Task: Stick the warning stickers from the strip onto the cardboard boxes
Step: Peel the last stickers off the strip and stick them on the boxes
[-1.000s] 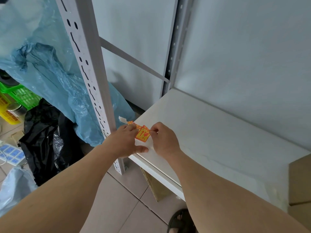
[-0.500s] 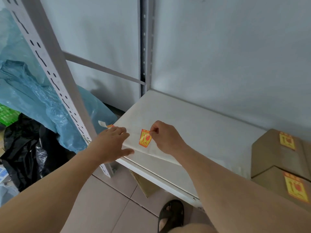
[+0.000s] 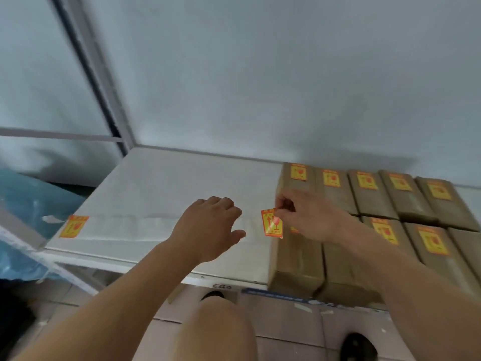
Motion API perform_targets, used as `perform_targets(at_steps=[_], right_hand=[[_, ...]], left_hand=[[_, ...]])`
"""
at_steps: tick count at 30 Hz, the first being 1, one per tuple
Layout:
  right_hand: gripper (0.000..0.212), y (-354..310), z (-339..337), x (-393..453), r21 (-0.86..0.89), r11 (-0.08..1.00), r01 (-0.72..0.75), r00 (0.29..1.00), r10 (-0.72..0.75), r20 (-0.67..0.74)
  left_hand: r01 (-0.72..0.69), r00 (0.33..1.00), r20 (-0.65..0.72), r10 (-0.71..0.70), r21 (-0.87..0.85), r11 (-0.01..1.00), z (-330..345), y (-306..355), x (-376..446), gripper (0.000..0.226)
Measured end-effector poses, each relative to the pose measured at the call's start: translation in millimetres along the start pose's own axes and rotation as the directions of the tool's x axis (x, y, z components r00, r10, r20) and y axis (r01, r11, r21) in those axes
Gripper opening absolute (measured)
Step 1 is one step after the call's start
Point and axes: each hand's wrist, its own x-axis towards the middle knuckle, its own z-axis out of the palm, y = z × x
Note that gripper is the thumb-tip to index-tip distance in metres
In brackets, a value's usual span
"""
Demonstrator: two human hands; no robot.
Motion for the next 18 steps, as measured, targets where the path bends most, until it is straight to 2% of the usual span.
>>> perform_targets(at_steps=[5, 9, 18], right_hand=[[0.004, 59, -40, -54, 0.073, 0.995, -0.075, 0.995, 0.079, -0.066], [0.005, 106, -67, -92, 0.129, 0.982, -0.14, 0.987, 0.149, -0.059], [0.006, 206, -111, -163, 0.249, 0.924, -0.291, 0.924, 0.338, -0.176]], left_hand=[[-0.13, 0.991, 0.024, 0.13, 0.028, 0.991, -9, 70, 40, 0.045], [-0.223, 0.975, 0.004, 0.223, 0.041, 0.974, -16, 123, 65, 0.041], [-0.412, 0.911, 0.029, 0.411, 0.066, 0.909, -22, 237, 117, 0.043]])
